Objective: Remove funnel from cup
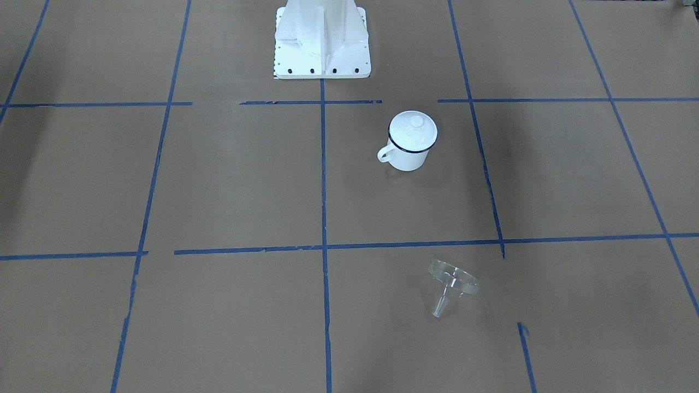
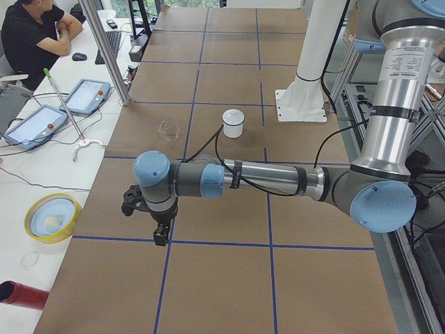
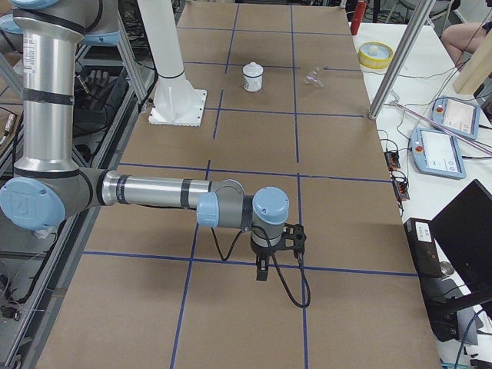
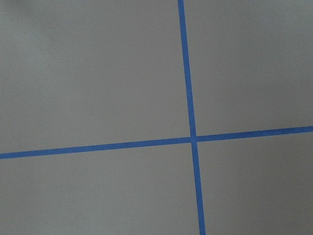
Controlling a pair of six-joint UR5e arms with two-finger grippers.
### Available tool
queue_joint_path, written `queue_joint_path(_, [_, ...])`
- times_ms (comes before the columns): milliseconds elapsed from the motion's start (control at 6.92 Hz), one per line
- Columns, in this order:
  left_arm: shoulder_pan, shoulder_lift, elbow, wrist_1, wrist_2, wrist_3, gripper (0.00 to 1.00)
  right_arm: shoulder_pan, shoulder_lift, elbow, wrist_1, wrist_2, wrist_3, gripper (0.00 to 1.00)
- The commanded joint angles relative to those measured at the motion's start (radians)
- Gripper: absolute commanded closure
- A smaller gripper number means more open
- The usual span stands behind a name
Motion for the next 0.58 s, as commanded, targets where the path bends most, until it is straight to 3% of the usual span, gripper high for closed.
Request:
queue_joint_path(0, [0.002, 0.049, -0.007, 0.0, -0.006, -0.004, 0.0, 0.0, 0.0, 0.001, 0.0, 0.0, 0.0, 0.0])
queue_joint_path(434, [0.002, 0.104, -0.067, -0.002, -0.035, -0.01, 0.0, 0.0, 0.0, -0.001, 0.0, 0.0, 0.0, 0.0])
